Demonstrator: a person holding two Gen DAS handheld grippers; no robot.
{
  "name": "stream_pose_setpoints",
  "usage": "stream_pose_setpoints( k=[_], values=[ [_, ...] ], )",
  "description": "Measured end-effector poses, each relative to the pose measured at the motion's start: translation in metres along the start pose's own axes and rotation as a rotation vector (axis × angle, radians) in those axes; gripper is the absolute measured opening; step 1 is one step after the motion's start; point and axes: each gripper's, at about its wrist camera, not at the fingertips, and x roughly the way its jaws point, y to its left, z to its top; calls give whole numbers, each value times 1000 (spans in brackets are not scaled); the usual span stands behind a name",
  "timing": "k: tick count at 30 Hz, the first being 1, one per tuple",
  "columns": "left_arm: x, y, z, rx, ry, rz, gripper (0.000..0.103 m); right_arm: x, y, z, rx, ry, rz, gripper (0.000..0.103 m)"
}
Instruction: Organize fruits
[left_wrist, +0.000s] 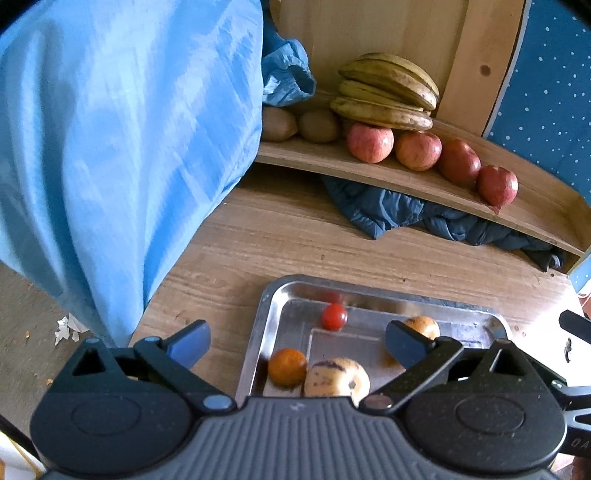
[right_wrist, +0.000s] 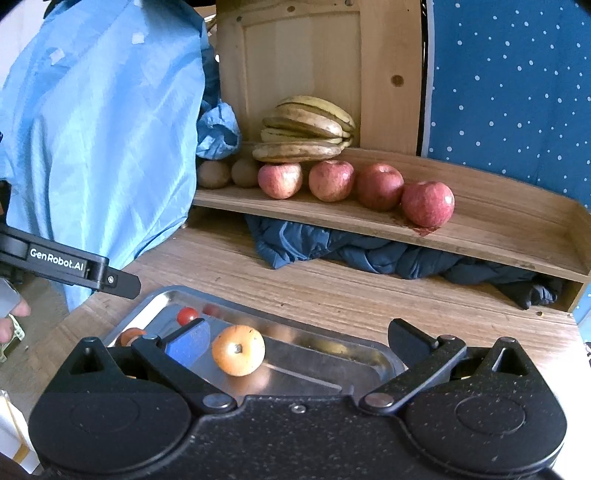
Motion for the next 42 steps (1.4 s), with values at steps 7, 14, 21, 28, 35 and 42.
stream_pose_setpoints(
  k=[7,14,21,28,35,42],
  values=[
    [-16,3,-17,-9,-9,12,102,-18,4,-8,-3,-18,8,102],
    [-30,7,-33,-19,-19,17,102,-29,10,-19,0,-16,18,102],
    [-43,11,-44,-26,-32,28,102,-41,16,-23,-1,-28,24,102],
    [-53,18,-49,-39,-36,39,102,-44,22,-25,-4,-29,43,102],
    [-53,24,-49,-50,-38,42,102,-43,26,-22,-17,-31,48,102],
    [-53,34,-50,-39,-38,31,102,-42,31,-21,-16,-29,38,102]
  ],
)
